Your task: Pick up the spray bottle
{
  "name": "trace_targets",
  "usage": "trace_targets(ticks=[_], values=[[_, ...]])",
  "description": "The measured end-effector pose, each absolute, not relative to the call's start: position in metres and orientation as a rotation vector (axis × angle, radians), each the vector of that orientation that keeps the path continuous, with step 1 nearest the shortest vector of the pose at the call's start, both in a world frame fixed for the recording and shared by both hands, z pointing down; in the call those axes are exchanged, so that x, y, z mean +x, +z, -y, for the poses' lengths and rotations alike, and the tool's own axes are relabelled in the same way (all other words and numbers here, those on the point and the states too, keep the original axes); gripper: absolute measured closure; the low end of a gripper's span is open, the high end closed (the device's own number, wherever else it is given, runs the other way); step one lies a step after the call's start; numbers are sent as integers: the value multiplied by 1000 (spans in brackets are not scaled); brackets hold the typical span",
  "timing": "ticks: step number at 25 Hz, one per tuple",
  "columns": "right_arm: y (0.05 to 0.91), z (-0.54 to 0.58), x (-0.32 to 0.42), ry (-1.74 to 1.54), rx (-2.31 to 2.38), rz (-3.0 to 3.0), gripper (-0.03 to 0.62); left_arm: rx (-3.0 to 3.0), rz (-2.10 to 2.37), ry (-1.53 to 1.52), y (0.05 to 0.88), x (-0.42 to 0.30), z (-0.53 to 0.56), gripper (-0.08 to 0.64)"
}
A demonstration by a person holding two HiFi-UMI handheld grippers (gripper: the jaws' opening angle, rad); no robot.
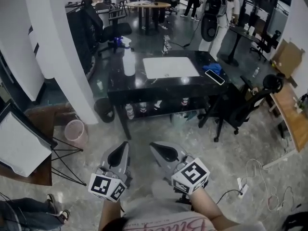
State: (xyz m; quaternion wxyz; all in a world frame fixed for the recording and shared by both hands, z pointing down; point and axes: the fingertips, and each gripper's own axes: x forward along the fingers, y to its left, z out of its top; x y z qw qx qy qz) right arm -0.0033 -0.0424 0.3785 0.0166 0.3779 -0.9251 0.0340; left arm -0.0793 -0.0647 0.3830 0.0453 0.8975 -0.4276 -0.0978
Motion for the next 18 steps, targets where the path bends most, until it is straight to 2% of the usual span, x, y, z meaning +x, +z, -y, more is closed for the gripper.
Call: trace_targets(ticks=[11,18], values=[[368,189,-5,44,1105,2940,591,2668,1390,-311,399,-87,201,561],[348,313,-6,-19,1048,2968,591,2667,1463,-336,378,-86,317,561]])
